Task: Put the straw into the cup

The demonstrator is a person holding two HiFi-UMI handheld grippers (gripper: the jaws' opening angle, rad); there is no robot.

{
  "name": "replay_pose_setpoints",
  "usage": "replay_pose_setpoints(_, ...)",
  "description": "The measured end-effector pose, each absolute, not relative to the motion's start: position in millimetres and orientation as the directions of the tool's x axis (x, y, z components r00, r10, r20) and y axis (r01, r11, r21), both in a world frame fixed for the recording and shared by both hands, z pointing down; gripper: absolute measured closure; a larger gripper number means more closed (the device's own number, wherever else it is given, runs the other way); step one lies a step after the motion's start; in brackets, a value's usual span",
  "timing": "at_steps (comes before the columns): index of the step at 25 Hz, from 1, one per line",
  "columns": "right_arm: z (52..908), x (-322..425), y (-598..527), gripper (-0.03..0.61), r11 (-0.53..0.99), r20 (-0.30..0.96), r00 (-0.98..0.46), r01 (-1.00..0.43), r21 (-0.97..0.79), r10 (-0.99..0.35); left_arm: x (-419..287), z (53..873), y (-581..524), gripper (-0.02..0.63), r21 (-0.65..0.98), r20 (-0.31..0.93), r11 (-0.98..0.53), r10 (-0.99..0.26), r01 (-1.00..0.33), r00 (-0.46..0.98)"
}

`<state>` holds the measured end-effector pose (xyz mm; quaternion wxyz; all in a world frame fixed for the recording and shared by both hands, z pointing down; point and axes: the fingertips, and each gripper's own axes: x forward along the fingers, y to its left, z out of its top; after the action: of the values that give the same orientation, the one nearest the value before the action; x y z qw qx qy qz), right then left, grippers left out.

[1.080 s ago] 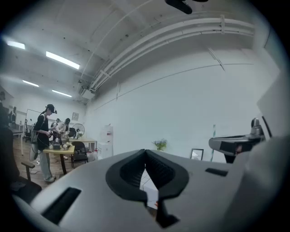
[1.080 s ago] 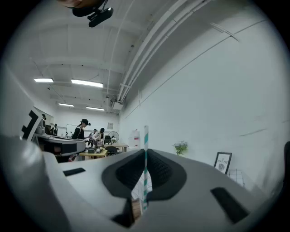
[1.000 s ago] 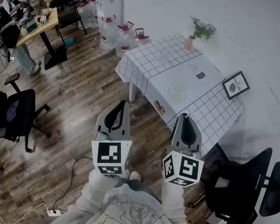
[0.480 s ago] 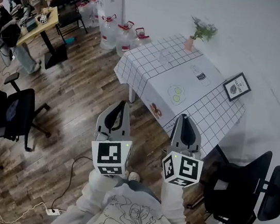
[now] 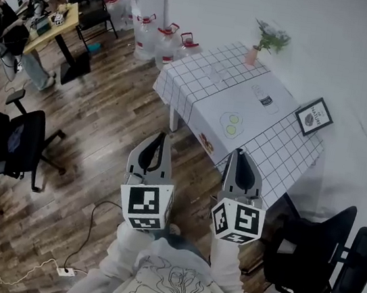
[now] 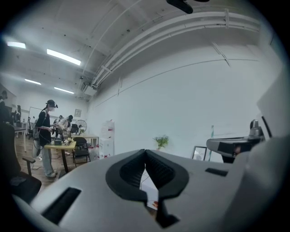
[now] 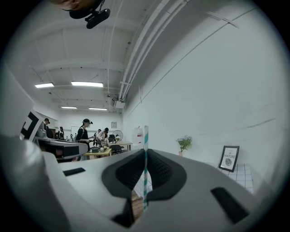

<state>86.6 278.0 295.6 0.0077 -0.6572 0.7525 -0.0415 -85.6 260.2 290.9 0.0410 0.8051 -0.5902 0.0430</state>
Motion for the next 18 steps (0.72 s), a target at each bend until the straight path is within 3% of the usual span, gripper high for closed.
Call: replay_pose_setpoints(18,300,86,116,0.565,0.101,0.037,-0.104,-0.993,-0.068,-0.994,-81,299,94,0.609,0.009,0.120,-0.346,-0.931,-0.938,0.344)
